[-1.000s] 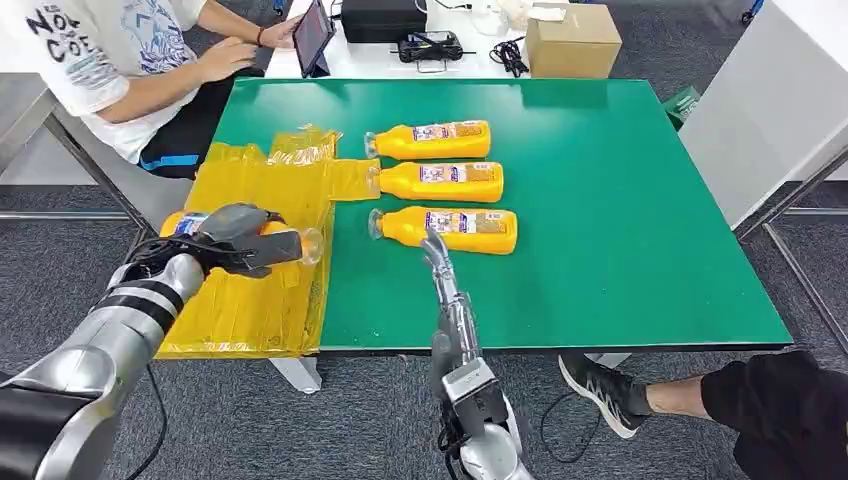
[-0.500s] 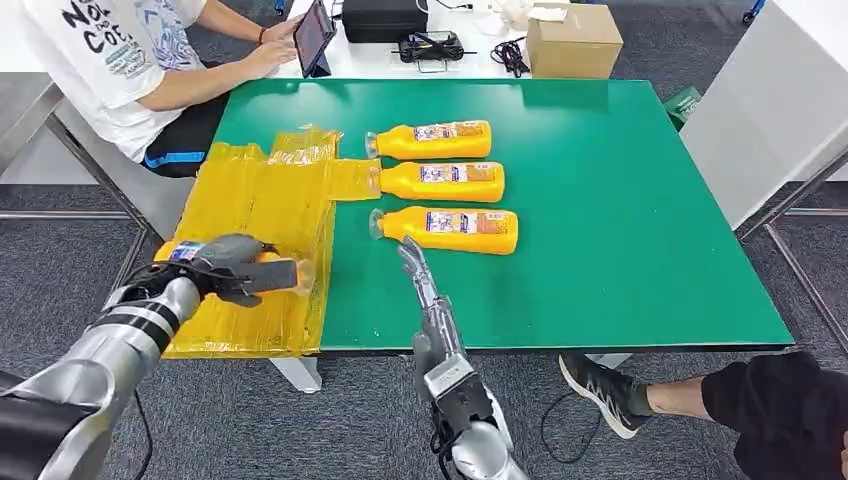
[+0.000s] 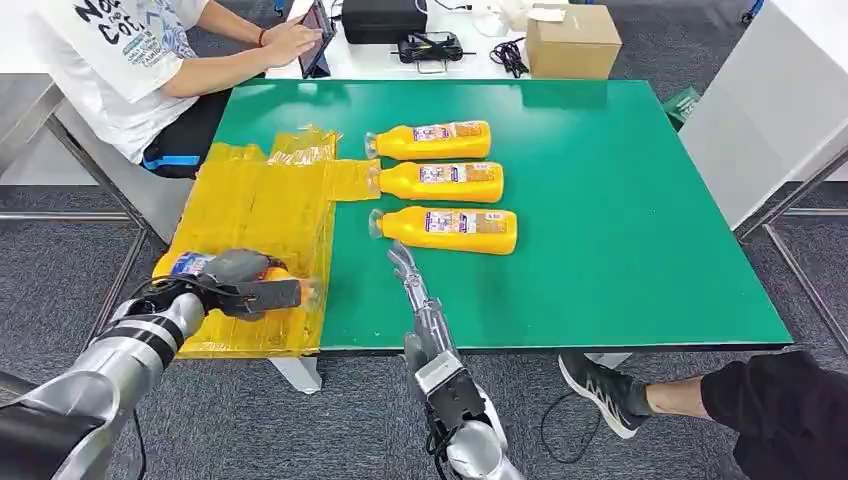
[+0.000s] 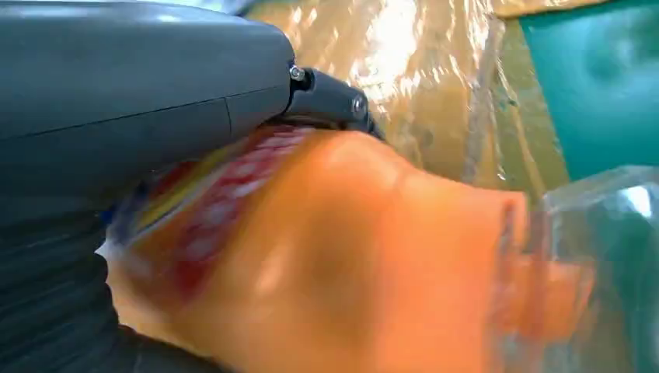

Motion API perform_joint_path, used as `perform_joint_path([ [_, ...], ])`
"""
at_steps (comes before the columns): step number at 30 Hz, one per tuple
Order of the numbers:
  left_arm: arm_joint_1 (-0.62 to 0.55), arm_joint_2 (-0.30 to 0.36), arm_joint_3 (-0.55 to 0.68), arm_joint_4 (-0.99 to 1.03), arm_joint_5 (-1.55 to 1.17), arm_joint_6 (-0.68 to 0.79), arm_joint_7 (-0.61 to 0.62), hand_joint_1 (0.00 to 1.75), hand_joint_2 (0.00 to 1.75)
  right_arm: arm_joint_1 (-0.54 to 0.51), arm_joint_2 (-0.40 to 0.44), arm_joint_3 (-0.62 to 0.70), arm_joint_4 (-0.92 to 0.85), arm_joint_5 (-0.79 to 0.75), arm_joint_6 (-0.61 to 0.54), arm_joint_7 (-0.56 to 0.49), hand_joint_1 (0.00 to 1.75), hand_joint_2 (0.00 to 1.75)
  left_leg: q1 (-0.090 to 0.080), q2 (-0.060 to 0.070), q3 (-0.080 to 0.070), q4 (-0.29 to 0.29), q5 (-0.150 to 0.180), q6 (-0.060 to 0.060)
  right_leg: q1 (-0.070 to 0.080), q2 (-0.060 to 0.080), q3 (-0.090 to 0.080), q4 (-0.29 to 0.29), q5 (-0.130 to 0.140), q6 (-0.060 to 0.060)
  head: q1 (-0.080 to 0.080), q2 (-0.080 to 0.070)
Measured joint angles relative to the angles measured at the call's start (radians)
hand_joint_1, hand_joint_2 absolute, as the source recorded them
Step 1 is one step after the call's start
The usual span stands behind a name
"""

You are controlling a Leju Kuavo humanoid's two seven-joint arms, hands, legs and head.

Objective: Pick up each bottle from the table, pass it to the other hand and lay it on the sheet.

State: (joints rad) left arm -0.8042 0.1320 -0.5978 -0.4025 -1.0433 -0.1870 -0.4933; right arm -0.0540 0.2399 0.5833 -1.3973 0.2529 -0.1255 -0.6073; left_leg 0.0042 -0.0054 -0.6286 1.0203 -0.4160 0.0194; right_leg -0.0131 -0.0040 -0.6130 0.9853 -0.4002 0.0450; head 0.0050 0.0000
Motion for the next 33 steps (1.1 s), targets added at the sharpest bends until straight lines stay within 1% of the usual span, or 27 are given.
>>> perform_joint_path([
  [8,0.001,0.000,0.008,-0.002,0.078,-0.061,-0.038,0.00,0.00,-0.004,0.003,0.000,0.012,0.000,0.008,0.000,0.00,0.00,0.000,0.000,0.001,0.000,0.000,0.000,0.000,0.000,0.001,0.000,0.000,0.000,0.000,0.000],
  [14,-0.001,0.010,0.021,-0.022,0.188,-0.200,-0.075,0.00,0.00,-0.009,0.005,0.000,0.024,-0.003,0.008,0.000,0.00,0.00,0.000,-0.001,0.002,0.000,0.000,0.000,0.000,0.000,0.003,0.000,0.000,0.000,0.000,0.000],
  [17,0.003,0.015,0.027,-0.033,0.237,-0.232,-0.086,0.00,0.00,-0.013,0.006,0.001,0.032,-0.005,0.008,0.000,0.00,0.00,0.000,-0.001,0.002,0.000,0.000,0.000,0.000,0.000,0.003,0.000,0.000,0.000,0.000,0.000],
  [20,0.017,0.016,0.035,-0.047,0.278,-0.224,-0.088,0.00,0.00,-0.016,0.008,0.001,0.040,-0.005,0.008,0.000,0.00,0.00,0.000,-0.001,0.003,0.000,0.000,0.000,0.000,0.000,0.003,0.000,0.000,0.000,0.000,0.000],
  [29,0.029,0.018,0.040,-0.063,0.289,-0.220,-0.088,0.00,0.00,-0.021,0.008,0.002,0.053,-0.005,0.008,0.000,0.00,0.00,0.000,-0.001,0.003,0.000,0.000,0.000,0.000,0.000,0.003,0.000,0.000,0.000,0.000,0.000],
  [31,0.040,0.015,0.047,-0.070,0.316,-0.174,-0.093,0.00,0.00,-0.022,0.008,0.004,0.053,-0.005,0.007,0.000,0.00,0.00,0.000,0.000,0.003,0.000,0.000,0.000,0.000,0.000,0.003,0.000,0.000,0.000,0.000,0.000],
  [33,0.066,-0.001,0.065,-0.088,0.338,-0.066,-0.086,0.00,0.00,-0.022,0.008,0.005,0.053,-0.003,-0.001,0.000,0.00,0.00,0.000,0.000,0.003,0.000,0.000,0.000,0.000,0.000,0.002,0.000,0.000,0.000,0.000,0.000],
])
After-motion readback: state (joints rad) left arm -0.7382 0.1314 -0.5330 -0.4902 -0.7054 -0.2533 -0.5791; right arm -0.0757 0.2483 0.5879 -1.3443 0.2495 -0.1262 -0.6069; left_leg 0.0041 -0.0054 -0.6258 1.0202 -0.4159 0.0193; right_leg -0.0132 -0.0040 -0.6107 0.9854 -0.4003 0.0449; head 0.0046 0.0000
